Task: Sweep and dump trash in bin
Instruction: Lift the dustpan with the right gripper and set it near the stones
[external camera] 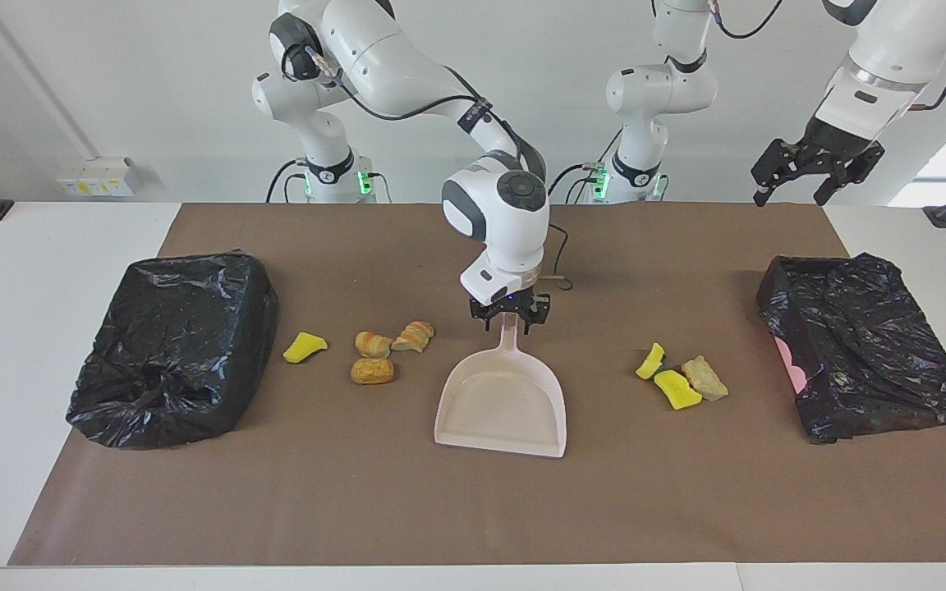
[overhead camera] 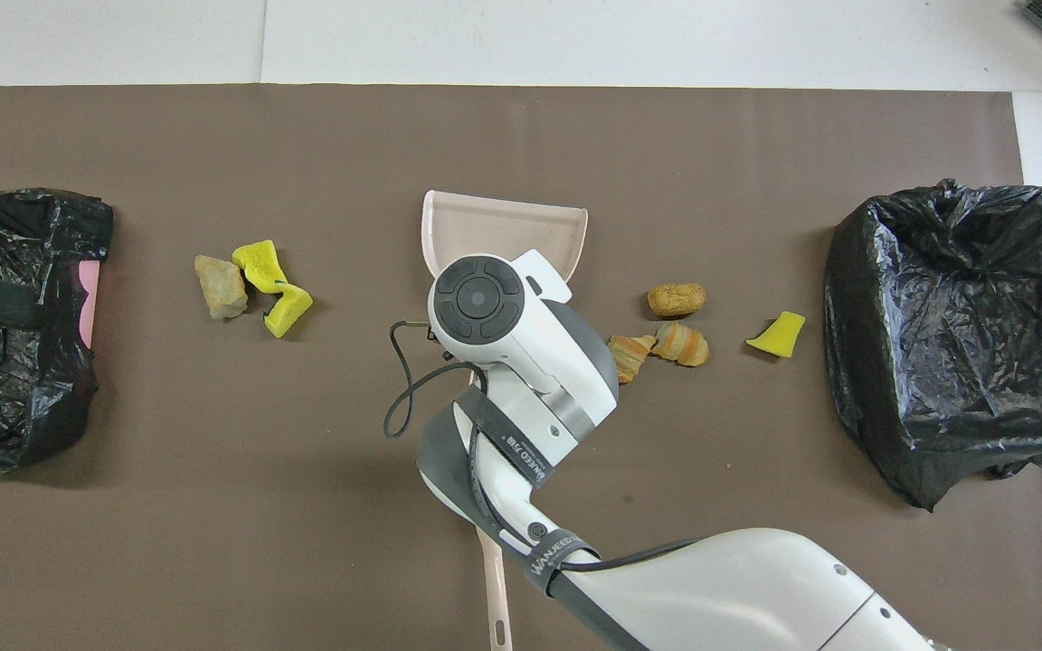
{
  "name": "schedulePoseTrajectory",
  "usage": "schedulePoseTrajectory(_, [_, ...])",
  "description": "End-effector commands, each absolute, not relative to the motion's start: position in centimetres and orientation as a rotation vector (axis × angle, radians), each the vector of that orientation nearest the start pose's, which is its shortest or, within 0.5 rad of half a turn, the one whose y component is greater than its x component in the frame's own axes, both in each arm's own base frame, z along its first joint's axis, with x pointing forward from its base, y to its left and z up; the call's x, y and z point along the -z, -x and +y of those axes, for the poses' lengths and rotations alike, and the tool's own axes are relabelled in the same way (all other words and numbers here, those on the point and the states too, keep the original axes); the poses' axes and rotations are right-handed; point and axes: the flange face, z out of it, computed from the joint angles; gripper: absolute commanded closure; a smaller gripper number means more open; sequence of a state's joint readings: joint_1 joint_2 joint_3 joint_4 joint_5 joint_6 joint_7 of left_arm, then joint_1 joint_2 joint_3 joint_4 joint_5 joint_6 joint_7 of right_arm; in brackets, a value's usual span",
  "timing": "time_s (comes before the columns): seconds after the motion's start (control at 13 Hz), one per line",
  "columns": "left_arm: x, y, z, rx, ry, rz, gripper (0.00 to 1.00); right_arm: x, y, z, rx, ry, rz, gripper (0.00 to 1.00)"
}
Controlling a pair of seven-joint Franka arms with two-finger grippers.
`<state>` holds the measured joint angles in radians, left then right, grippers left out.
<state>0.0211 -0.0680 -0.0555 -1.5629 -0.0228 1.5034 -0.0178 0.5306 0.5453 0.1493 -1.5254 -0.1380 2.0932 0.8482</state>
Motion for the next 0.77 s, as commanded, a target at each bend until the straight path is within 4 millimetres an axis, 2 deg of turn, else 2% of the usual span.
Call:
schedulePoseTrajectory(0.0, [-66.2, -52.3, -2.0, 0.031, 3.158, 0.026, 0.0, -34.7, -55.9, 42.0, 0.156, 3.201, 0.145, 0.96])
schedulePoseTrajectory(0.08, [-66.1, -52.3, -2.0, 0.028, 3.158, 0.026, 0.0, -34.9, -56.1, 41.9, 0.162, 3.208, 0.137, 1.0])
schedulePoseTrajectory(0.23, [-66.1, -52.3, -2.0, 0.028, 3.158, 0.026, 0.0, -35.8, -56.3, 42.0, 0.184, 3.219, 0.071, 1.0])
schedulePoseTrajectory(0.38, [-66.2, -52.3, -1.9, 0.031, 3.157, 0.024, 0.0, -36.6, -57.1, 40.8, 0.173, 3.228, 0.057, 1.0])
schedulePoseTrajectory(0.46, [-66.2, -52.3, -1.9, 0.031, 3.157, 0.024, 0.0, -37.6, -57.5, 40.1, 0.182, 3.214, 0.063, 1.0])
schedulePoseTrajectory(0.69, [-66.2, -52.3, -2.0, 0.031, 3.158, 0.026, 0.0, -43.5, -58.0, 37.3, 0.224, 3.169, 0.08, 1.0])
